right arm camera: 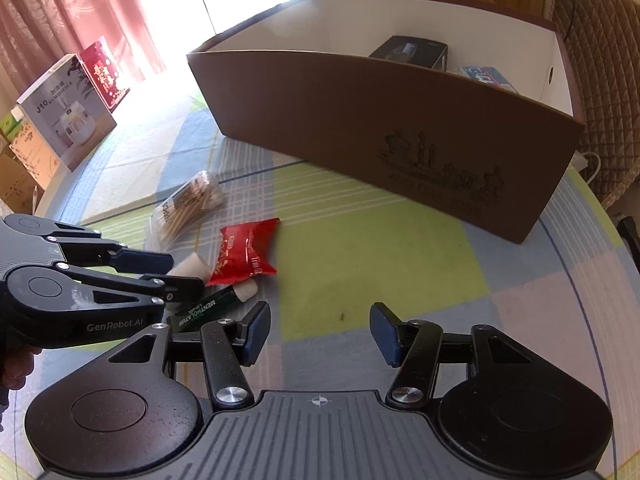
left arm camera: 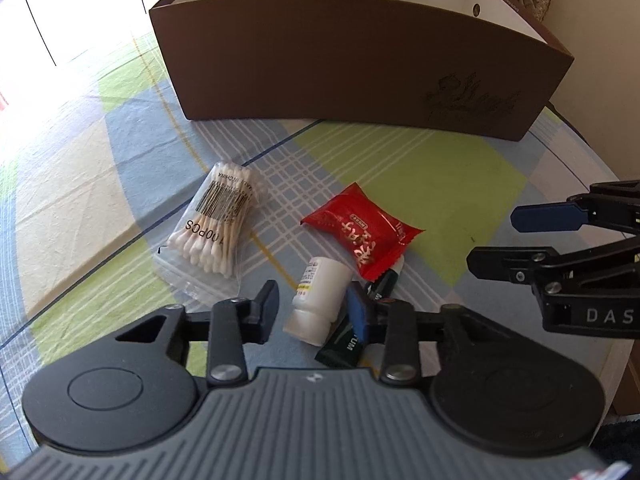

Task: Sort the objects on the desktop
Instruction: 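Grasp the white bottle with the left tool while the right tool grasps the green lip balm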

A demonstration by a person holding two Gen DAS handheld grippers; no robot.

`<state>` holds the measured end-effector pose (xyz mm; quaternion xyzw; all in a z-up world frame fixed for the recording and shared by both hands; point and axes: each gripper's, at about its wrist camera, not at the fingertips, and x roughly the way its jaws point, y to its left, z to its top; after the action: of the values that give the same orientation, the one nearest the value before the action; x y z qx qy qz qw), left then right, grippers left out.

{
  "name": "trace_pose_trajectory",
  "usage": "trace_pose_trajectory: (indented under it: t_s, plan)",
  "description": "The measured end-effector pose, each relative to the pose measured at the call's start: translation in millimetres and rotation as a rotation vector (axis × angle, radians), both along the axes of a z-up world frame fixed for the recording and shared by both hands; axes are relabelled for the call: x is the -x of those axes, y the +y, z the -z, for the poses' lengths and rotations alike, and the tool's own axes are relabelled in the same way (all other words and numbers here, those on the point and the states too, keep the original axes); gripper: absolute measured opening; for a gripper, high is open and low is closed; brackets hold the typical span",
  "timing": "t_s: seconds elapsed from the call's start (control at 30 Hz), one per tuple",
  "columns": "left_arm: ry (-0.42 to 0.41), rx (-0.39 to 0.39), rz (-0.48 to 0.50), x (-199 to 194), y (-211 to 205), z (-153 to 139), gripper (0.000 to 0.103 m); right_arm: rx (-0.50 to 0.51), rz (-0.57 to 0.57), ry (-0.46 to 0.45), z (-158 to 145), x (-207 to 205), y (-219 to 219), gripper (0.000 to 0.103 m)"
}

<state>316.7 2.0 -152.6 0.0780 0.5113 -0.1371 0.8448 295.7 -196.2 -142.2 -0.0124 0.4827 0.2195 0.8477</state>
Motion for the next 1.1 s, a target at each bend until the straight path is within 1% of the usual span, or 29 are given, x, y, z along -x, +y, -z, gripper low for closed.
trace_pose_trajectory:
  t_s: [0.2, 0.43, 0.6, 0.7, 0.8, 0.87, 0.9, 0.93, 0.97, 1.03, 1.1]
  plan:
    - [0.007, 0.016, -0.034, 1.4, 9.7, 1.6, 0.023, -0.01, -0.025, 0.017, 3.9, -5.9, 7.6, 0.054]
    - [0.031, 0.041, -0.157, 18.9, 41.9, 0.0, 0.023, -0.057, -0.08, 0.082, 10.8, -8.4, 26.8, 0.054]
    - [0.04, 0.034, -0.236, 29.3, 67.1, -1.5, 0.023, -0.081, -0.139, 0.146, 20.4, -6.8, 48.0, 0.054]
    - [0.043, 0.032, -0.275, 33.4, 77.9, -2.2, 0.023, -0.077, -0.159, 0.129, 22.2, -4.8, 59.6, 0.054]
    - [0.045, 0.033, -0.302, 36.4, 86.1, -2.7, 0.023, -0.068, -0.152, 0.108, 24.0, -6.1, 69.2, 0.054]
    - [0.046, 0.033, -0.31, 37.7, 88.7, -3.1, 0.023, -0.045, -0.142, 0.086, 24.7, -6.7, 76.1, 0.053]
    - [0.046, 0.035, -0.313, 38.8, 91.3, -3.3, 0.023, -0.021, -0.148, 0.069, 25.1, -5.8, 80.5, 0.051]
    - [0.046, 0.036, -0.314, 38.6, 91.4, -3.7, 0.023, 0.011, -0.159, 0.044, 26.0, -4.0, 85.4, 0.045]
    - [0.046, 0.038, -0.315, 38.9, 91.5, -3.9, 0.023, 0.049, -0.174, 0.013, 26.9, -1.1, 89.8, 0.043]
    - [0.046, 0.041, -0.317, 39.3, 93.2, -2.1, 0.023, 0.114, -0.221, -0.043, 29.5, 5.2, 95.7, 0.035]
    - [0.047, 0.043, -0.315, 42.6, 94.7, -2.5, 0.023, 0.154, -0.256, -0.077, 32.0, 10.0, 96.1, 0.031]
